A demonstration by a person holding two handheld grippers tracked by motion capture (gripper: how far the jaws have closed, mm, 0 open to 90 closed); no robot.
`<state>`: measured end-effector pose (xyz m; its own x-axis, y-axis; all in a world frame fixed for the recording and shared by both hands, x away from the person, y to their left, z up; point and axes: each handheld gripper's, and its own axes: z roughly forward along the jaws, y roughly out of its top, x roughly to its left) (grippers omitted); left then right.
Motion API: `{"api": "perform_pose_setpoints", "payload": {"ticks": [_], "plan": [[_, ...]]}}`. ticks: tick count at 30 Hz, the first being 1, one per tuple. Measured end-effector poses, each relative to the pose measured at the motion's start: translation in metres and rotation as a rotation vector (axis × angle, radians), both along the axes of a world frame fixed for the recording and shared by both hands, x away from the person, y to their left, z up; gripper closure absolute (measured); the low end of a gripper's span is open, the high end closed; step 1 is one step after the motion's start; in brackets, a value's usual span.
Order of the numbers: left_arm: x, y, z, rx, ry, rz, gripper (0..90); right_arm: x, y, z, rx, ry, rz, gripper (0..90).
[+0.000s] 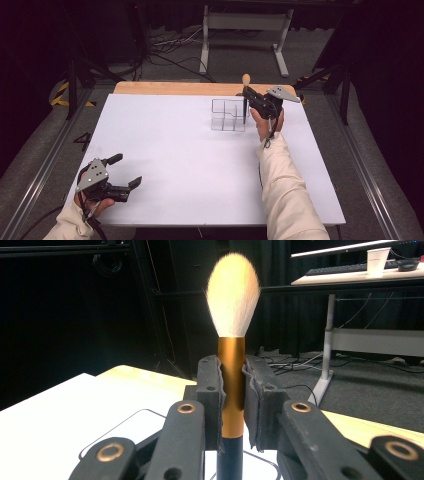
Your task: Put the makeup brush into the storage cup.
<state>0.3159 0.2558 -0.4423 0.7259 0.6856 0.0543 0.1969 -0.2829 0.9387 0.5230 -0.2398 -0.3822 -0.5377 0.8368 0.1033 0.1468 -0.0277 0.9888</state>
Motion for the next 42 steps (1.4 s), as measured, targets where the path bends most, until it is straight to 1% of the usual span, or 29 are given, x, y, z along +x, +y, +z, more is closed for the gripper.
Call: {"api": "perform_pose_setpoints", "payload": {"ticks": [11,12,14,17,20,23,26,29,31,38,42], "plan": [[0.0,0.0,0.0,0.003,-0.002,0.0,2.7,0.0,0.001,0.001,-0.011,0.004,0.001,78.7],[0.0,0.0,0.0,0.004,-0.002,0.0,2.7,0.0,0.001,0.001,-0.013,0.005,0.0,77.3],[0.0,0.0,0.0,0.004,-0.001,0.0,2.7,0.0,0.001,0.002,-0.012,0.009,-0.006,70.8],[0.0,0.0,0.0,0.005,-0.002,-0.002,2.7,-0.001,0.003,0.003,-0.029,0.018,-0.014,61.9],[0.0,0.0,0.0,0.006,-0.001,-0.003,2.7,-0.002,0.002,0.004,-0.03,0.017,-0.024,56.7],[0.0,0.0,0.0,0.008,-0.003,-0.001,2.7,-0.002,0.001,0.005,-0.033,0.018,-0.028,54.6],[0.0,-0.001,0.0,0.004,0.0,-0.001,2.7,-0.004,-0.002,0.008,-0.039,0.015,-0.036,50.2],[0.0,-0.001,0.0,0.008,0.002,-0.003,2.7,-0.006,-0.003,0.01,-0.052,0.008,-0.036,44.5],[0.0,-0.001,0.0,0.009,0.001,-0.002,2.7,-0.008,-0.003,0.012,-0.06,0.004,-0.039,43.8],[0.0,-0.001,0.0,0.012,0.0,0.001,2.7,-0.012,-0.002,0.017,-0.094,-0.011,-0.043,35.7],[0.0,-0.001,0.0,0.017,-0.002,0.001,2.7,-0.015,-0.001,0.019,-0.109,-0.019,-0.047,32.6]]}}
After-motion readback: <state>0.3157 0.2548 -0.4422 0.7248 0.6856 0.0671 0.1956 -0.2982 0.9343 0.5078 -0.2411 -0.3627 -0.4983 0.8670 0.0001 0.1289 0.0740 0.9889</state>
